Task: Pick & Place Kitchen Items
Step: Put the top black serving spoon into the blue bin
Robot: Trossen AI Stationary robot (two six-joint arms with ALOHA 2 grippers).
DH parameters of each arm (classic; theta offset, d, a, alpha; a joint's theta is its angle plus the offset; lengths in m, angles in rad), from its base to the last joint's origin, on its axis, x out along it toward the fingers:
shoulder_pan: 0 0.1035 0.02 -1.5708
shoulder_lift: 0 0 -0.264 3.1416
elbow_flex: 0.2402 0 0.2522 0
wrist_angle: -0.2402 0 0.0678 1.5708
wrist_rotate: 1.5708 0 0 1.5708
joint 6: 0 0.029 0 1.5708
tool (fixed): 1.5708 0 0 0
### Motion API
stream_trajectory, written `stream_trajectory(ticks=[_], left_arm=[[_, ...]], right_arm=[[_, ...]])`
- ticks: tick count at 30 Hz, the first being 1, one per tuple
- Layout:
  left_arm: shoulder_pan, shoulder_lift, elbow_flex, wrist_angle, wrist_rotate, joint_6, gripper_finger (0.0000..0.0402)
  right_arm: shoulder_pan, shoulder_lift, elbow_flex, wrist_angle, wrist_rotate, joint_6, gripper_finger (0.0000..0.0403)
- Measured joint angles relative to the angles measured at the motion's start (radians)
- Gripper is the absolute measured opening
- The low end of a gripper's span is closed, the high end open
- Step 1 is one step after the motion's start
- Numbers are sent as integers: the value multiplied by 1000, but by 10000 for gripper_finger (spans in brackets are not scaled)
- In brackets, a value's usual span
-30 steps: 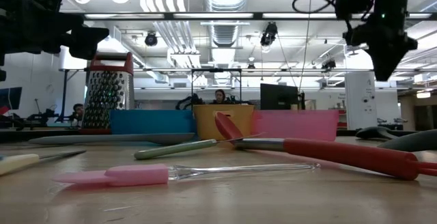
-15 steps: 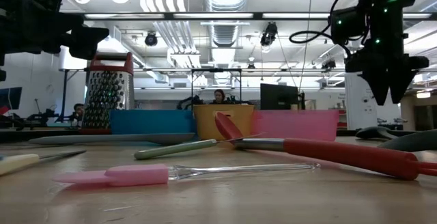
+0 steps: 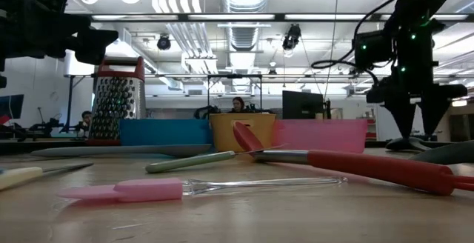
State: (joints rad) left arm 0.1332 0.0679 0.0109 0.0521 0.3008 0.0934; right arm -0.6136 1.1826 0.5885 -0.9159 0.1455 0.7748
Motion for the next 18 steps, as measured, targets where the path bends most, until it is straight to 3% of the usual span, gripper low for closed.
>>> stream_trajectory(ticks=[8,18], left_arm=[[0,0,0,0,0,0,278],[0,0,0,0,0,0,278]], right_arm=[[-3,79,-83,191,-13,9,227],[-5,105,-93,215,23,6,177]])
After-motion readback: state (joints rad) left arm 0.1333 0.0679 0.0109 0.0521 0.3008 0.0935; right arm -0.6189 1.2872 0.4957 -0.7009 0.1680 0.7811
